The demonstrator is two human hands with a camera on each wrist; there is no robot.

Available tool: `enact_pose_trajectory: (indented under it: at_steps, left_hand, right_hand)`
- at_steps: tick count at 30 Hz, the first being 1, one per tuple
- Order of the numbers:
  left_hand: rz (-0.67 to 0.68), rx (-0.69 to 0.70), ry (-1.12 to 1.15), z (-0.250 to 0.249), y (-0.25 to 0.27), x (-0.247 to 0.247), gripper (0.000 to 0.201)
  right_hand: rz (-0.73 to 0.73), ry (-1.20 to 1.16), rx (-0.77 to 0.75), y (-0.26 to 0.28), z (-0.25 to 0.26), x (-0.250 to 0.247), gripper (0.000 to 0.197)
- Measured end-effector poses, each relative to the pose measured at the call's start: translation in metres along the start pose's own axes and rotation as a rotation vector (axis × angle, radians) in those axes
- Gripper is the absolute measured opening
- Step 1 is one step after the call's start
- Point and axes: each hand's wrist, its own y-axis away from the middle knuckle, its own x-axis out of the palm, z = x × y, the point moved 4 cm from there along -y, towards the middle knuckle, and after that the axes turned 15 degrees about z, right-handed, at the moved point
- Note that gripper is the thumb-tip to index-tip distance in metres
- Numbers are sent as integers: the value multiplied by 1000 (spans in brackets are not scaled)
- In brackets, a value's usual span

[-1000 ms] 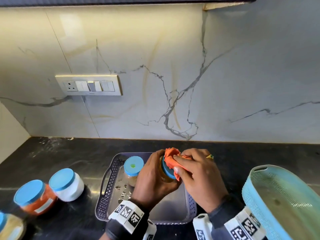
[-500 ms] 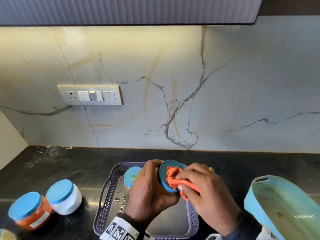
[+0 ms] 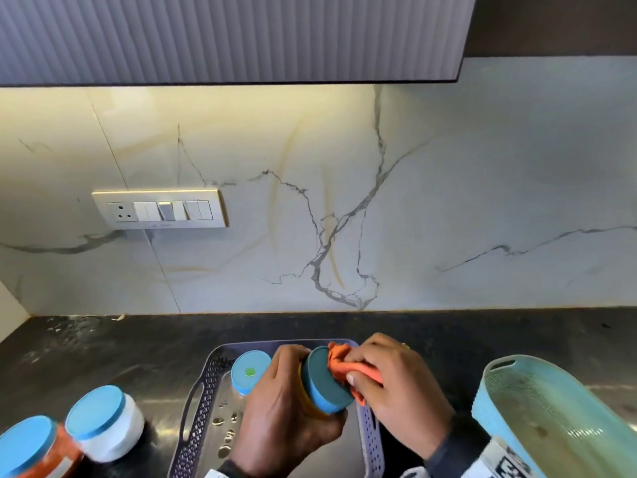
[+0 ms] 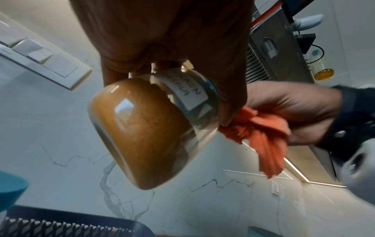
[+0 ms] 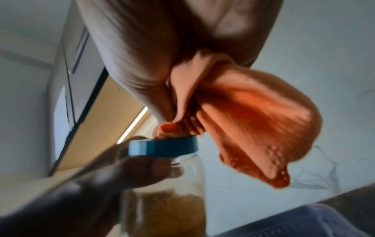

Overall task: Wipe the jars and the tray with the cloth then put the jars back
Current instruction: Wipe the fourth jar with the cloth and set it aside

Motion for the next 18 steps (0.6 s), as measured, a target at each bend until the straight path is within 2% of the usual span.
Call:
enact_pose_trajectory:
  at_steps: [2,4,7,10,12,14,16,18]
  left_hand:
    - [1,-12,-15,-5,-2,8,67]
    - [-9,-8,-11,-7,-3,7,67]
    - [-10,26,9,-2,-5,-4,68]
    - [-36,-40,-12,6,-3,-12,71]
    - [-56,-50,-55,6,-3,-8,70]
    - [-74,-14,-113,-1,-4,-5,66]
    - [-98,32,-118,-10,-4,-2,62]
    - [-110,66,-101,-15,-5,-5,60]
  right_hand:
    - [-68,-16,27,-9,0,0,15]
    - [-58,-52,-5,-12,11,4,18]
    - [97,-78,-80,-3,30,5,24]
    - [198,-57,-88,7,25,0,24]
    - [161,-25,-45,7,12,-5,23]
    - [63,-18,-1,-1,2,-8,24]
    - [-23,-20,-18,-10,4,-8,24]
    - [-33,-69,-71,-13,17,-6,26]
